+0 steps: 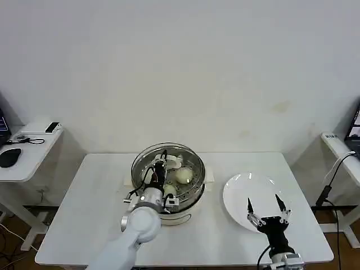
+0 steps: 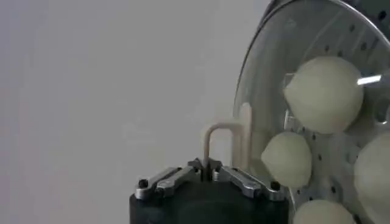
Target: Take steamed baozi put them in steamer then cover it.
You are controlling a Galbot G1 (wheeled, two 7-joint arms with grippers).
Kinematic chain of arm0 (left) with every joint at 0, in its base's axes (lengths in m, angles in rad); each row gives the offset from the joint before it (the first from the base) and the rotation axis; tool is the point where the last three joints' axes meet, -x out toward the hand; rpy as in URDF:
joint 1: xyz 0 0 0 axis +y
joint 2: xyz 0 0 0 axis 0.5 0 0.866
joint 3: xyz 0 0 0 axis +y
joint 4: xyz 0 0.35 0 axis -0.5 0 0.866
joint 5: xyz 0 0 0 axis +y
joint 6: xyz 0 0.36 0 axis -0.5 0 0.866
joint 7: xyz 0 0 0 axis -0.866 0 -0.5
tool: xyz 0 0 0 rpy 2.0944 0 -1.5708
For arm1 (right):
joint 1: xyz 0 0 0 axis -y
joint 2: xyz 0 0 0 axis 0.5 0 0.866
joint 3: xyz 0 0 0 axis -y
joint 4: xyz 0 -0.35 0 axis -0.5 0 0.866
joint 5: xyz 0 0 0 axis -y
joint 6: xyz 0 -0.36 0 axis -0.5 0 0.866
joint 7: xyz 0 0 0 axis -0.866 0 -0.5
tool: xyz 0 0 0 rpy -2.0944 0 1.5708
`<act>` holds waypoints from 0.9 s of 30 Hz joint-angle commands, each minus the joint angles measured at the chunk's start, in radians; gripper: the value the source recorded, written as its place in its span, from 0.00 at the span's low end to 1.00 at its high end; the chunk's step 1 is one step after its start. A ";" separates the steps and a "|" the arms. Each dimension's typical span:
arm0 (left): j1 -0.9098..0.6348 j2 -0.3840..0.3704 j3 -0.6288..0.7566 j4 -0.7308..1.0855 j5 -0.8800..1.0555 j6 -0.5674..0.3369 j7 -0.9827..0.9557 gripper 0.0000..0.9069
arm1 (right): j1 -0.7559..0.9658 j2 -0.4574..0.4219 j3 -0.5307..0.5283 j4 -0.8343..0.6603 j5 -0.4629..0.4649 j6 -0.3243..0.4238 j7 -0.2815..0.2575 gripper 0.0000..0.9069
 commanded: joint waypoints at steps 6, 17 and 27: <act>0.025 -0.006 0.007 -0.030 0.008 0.002 0.022 0.00 | 0.002 0.003 -0.016 -0.002 -0.008 -0.003 0.000 1.00; 0.025 -0.023 0.011 -0.027 0.006 0.000 0.026 0.00 | 0.001 0.003 -0.023 -0.004 -0.014 -0.004 -0.001 1.00; 0.039 -0.025 0.000 -0.048 -0.003 0.002 0.020 1.00 | 0.006 0.002 -0.031 -0.009 -0.017 -0.007 -0.002 1.00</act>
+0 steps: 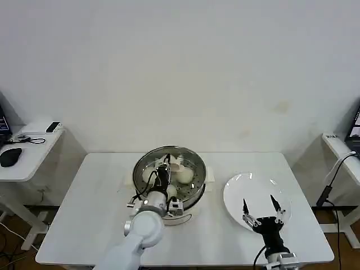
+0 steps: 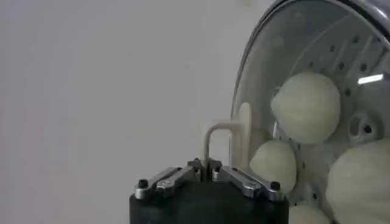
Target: Take steamed baozi put them in steamer then cover it.
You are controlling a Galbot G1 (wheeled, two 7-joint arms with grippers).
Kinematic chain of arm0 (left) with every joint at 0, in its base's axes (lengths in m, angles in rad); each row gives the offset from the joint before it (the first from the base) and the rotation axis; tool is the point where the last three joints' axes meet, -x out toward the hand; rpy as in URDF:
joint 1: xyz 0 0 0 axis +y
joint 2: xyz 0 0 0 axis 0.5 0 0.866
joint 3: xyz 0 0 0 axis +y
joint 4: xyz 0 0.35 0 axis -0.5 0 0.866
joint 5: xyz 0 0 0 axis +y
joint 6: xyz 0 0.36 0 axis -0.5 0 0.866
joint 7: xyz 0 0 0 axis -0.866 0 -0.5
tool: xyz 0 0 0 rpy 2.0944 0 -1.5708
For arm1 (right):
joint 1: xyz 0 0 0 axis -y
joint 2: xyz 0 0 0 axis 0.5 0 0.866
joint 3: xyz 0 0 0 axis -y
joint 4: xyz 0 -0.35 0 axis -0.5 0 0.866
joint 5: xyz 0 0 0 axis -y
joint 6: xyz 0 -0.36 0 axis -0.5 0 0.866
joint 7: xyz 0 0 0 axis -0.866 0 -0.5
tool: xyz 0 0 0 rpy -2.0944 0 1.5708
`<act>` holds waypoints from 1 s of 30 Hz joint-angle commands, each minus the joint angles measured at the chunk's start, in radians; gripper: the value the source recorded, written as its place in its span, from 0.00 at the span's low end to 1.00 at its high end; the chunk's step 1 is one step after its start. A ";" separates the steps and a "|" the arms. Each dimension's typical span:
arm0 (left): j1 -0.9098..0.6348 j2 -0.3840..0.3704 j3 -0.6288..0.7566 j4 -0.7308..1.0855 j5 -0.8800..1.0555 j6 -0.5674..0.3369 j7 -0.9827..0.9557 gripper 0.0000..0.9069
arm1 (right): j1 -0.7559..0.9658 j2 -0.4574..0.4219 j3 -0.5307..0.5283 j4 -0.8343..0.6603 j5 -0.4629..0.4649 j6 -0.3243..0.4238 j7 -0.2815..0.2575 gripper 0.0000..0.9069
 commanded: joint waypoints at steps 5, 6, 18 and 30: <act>0.042 0.038 -0.015 -0.077 -0.014 -0.002 -0.010 1.00 | 0.002 0.000 -0.009 -0.001 -0.003 -0.003 0.000 1.00; 0.051 0.044 -0.016 -0.086 -0.014 -0.002 -0.011 1.00 | 0.001 0.000 -0.009 0.000 -0.003 -0.003 0.000 1.00; 0.189 0.114 -0.060 -0.233 -0.029 -0.022 -0.042 1.00 | -0.002 -0.008 -0.013 -0.003 0.004 -0.005 0.007 1.00; 0.533 0.099 -0.400 -0.357 -0.493 -0.177 -0.318 1.00 | -0.011 -0.132 0.016 -0.038 0.154 -0.017 0.011 1.00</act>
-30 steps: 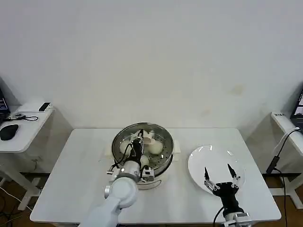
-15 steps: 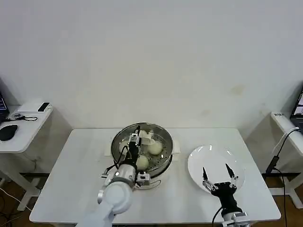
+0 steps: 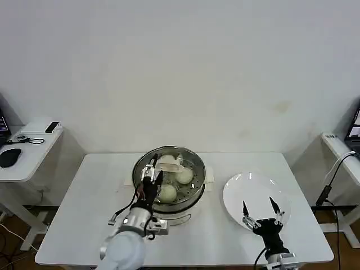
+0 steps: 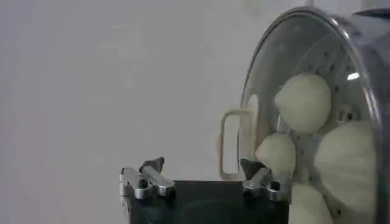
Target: Take steamed baozi put them in steamer then cover it.
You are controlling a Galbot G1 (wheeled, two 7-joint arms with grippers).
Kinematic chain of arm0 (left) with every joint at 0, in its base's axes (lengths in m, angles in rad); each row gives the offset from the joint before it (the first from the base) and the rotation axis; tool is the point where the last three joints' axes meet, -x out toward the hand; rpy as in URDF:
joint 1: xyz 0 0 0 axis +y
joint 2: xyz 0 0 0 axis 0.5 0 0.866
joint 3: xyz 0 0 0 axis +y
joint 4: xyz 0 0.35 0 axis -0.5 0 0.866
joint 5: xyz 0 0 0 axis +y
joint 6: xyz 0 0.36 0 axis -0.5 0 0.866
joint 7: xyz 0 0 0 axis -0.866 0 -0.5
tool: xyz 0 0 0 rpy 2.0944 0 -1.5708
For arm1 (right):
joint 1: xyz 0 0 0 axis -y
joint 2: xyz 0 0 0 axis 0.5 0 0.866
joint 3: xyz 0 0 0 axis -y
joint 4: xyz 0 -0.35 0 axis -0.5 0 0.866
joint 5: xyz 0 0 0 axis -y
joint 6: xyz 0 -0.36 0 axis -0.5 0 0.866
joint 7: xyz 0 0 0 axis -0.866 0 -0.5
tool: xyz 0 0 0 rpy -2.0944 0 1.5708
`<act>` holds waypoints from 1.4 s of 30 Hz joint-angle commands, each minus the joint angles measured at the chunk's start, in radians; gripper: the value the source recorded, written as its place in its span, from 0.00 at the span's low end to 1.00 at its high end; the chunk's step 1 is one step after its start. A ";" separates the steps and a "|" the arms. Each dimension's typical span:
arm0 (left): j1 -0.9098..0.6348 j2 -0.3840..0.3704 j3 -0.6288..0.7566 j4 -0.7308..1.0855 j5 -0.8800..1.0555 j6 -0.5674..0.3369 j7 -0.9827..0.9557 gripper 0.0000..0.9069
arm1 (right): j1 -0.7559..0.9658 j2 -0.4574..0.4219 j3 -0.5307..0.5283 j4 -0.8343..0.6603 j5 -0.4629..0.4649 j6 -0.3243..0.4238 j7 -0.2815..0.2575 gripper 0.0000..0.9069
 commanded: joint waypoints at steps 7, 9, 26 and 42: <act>0.482 -0.039 -0.646 -0.054 -1.051 -0.395 -0.365 1.00 | 0.014 -0.091 -0.026 -0.031 0.101 -0.019 0.003 1.00; 0.499 -0.044 -0.689 -0.010 -1.267 -0.406 -0.363 1.00 | 0.011 -0.100 -0.033 -0.043 0.103 -0.017 0.002 1.00; 0.636 -0.177 -0.662 -0.024 -1.387 -0.551 -0.301 1.00 | -0.152 -0.225 -0.116 -0.011 0.231 0.025 0.014 1.00; 0.676 -0.199 -0.640 -0.019 -1.246 -0.614 -0.204 1.00 | -0.163 -0.208 -0.144 -0.020 0.189 0.034 0.027 1.00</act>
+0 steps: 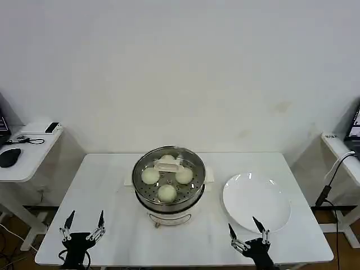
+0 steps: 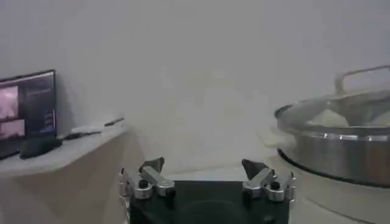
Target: Take steamed baozi put them in steamer then cover it.
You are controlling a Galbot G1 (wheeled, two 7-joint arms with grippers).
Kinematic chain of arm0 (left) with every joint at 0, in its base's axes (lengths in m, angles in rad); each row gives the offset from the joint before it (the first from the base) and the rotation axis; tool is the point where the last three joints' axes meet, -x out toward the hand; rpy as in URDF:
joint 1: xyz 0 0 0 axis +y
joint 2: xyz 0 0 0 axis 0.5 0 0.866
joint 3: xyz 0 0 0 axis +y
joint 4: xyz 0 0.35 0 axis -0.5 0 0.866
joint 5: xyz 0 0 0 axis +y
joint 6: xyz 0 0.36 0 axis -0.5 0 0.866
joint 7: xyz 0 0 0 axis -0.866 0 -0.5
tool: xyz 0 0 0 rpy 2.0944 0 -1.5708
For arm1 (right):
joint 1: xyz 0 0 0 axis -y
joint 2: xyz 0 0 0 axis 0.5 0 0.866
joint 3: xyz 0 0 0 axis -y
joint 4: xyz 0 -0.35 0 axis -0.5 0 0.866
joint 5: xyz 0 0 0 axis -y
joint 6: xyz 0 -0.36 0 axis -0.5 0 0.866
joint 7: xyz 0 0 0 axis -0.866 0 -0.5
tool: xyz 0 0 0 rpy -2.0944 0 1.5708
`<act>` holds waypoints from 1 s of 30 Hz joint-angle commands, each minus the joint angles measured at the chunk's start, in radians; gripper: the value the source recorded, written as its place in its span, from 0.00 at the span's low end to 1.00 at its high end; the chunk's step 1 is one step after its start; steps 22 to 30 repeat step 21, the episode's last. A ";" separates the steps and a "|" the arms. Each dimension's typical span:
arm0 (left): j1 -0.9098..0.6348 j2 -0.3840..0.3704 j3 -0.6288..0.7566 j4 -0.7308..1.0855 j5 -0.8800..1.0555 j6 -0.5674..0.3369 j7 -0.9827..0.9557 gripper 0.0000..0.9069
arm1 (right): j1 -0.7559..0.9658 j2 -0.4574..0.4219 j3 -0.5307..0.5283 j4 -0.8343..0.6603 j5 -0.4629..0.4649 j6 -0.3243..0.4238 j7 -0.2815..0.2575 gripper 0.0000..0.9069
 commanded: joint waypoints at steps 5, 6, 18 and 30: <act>0.048 -0.040 -0.006 0.003 0.067 -0.072 0.038 1.00 | -0.025 -0.009 -0.030 -0.011 -0.009 0.014 0.007 1.00; 0.047 -0.040 -0.006 0.004 0.065 -0.072 0.035 1.00 | -0.026 -0.008 -0.032 -0.011 -0.010 0.014 0.007 1.00; 0.047 -0.043 0.005 0.004 0.090 -0.076 0.027 1.00 | -0.021 -0.014 -0.033 -0.014 -0.003 0.000 0.010 1.00; 0.048 -0.044 0.009 0.002 0.087 -0.080 0.029 1.00 | -0.018 -0.014 -0.034 -0.012 -0.001 -0.004 0.010 1.00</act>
